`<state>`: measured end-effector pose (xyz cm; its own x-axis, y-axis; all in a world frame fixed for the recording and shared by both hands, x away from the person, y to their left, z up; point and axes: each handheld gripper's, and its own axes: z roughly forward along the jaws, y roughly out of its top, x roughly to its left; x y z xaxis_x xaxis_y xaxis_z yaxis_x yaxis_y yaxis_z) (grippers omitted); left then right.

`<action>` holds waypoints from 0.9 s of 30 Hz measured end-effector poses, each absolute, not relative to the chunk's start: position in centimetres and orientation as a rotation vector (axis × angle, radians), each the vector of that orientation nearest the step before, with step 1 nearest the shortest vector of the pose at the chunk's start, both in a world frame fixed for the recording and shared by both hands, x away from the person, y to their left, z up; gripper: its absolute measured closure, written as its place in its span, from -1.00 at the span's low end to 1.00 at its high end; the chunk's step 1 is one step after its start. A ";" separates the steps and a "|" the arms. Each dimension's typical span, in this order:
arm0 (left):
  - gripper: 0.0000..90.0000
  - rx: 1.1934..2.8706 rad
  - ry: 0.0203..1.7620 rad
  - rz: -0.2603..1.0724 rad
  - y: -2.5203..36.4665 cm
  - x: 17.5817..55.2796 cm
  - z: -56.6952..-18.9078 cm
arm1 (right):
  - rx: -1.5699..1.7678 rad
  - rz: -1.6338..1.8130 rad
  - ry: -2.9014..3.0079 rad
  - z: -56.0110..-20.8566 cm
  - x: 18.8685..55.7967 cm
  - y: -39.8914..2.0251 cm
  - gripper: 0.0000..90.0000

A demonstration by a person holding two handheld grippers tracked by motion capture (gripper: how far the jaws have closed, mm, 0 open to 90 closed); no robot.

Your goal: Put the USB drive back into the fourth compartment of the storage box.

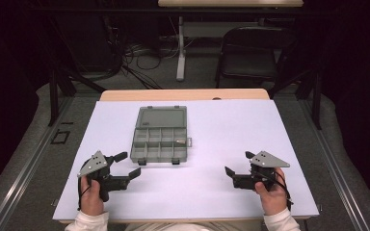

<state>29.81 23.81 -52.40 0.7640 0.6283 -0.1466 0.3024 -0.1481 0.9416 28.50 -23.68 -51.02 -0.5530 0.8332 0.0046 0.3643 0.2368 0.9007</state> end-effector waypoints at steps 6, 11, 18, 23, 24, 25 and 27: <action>-0.65 1.751 0.736 0.347 24.1 30.1 -52.6 | 1.146 1.284 1.990 -52.0 29.1 -24.6 -0.81; -0.65 1.762 0.735 0.345 24.3 30.2 -52.7 | 1.207 1.291 1.966 -53.0 29.4 -25.7 -0.81; -0.65 1.771 0.746 0.353 24.8 30.5 -53.0 | 1.238 1.268 1.947 -53.7 29.8 -26.5 -0.81; -0.65 1.766 0.761 0.359 25.1 30.6 -53.2 | 1.266 1.239 1.936 -54.0 29.9 -26.8 -0.81; -0.65 1.764 0.765 0.358 25.1 30.7 -53.2 | 1.269 1.243 1.934 -54.1 29.9 -26.8 -0.81; -0.65 1.765 0.767 0.355 25.2 30.7 -53.2 | 1.270 1.241 1.939 -54.1 29.9 -26.8 -0.81; -0.65 1.757 0.778 0.358 25.3 30.8 -53.3 | 1.274 1.231 1.940 -54.3 30.0 -26.8 -0.81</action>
